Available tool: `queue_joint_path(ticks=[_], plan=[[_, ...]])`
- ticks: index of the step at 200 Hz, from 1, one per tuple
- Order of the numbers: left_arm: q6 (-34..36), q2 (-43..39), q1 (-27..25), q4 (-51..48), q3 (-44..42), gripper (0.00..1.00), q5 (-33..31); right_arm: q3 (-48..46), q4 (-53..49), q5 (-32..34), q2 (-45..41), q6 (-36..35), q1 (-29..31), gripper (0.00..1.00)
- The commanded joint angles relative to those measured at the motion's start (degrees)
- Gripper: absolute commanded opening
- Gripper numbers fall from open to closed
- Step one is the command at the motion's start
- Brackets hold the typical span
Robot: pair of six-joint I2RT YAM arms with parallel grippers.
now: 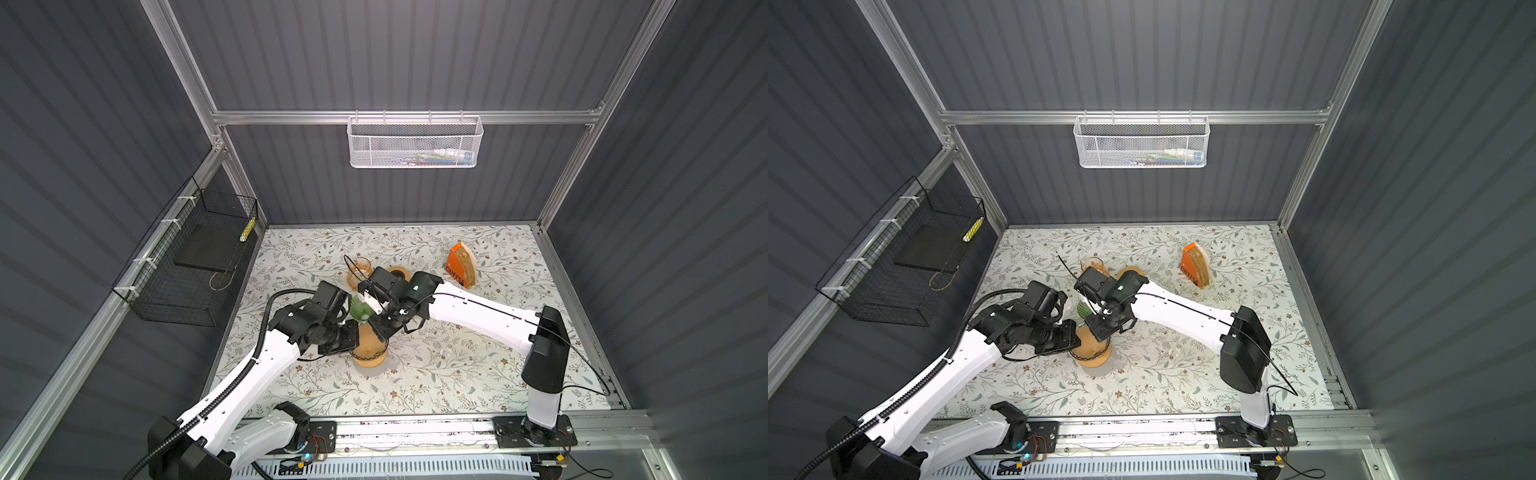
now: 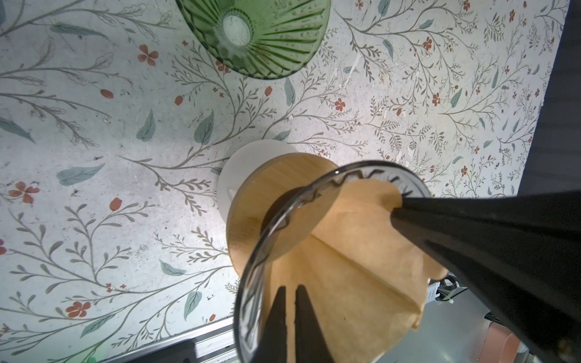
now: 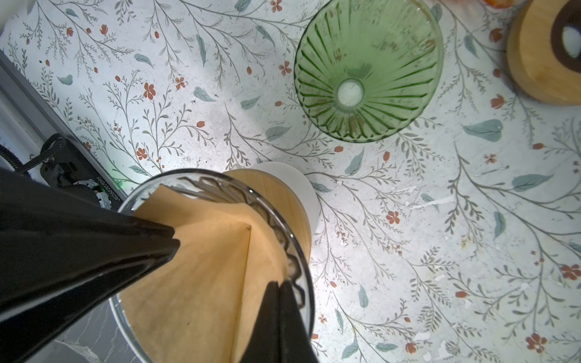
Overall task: Place the coffee filter in the dripper
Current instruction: 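Press the filter down into the clear dripper with both grippers, then hold the filter seated in the clear dripper with both grippers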
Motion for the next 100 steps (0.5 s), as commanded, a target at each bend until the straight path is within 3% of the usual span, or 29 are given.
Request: queue_joint_path(ticks=[1,100], plan=[[0.33,0.18,-0.40,0.09,-0.28,0.10,-0.41,-0.81,-0.48,0.82,0.94,-0.01,0.37,0.04],[0.50,0.22,-0.40,0.19,-0.11,0.10,-0.70,-0.80,-0.37,1.22,0.76,-0.02,0.48,0.04]])
